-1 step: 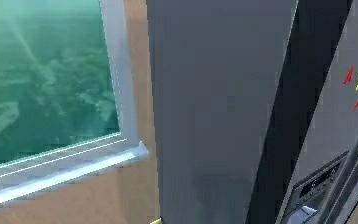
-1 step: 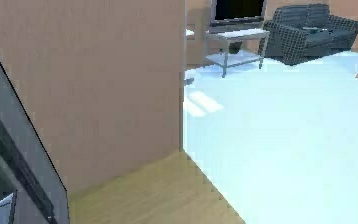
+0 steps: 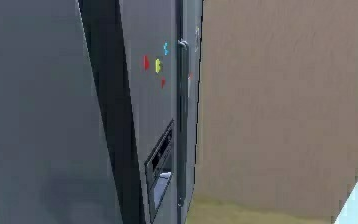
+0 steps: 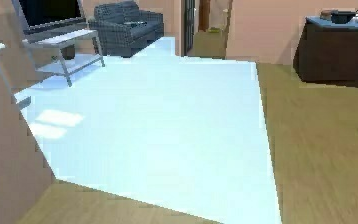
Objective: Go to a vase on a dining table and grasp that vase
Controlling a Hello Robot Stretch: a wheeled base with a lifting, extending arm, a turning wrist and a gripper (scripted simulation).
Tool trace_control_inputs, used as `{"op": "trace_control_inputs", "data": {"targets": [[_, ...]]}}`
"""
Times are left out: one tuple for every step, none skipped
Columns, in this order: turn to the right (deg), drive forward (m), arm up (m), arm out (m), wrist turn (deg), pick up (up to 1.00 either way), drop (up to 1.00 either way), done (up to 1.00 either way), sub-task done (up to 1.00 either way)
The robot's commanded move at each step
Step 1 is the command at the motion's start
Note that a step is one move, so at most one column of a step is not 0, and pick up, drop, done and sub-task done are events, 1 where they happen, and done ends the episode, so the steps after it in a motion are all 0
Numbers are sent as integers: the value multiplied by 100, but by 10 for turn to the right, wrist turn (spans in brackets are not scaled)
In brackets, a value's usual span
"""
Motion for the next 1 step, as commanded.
{"op": "trace_control_inputs", "data": {"targets": [[450, 0, 0, 0, 0, 0, 0, 0, 0]]}}
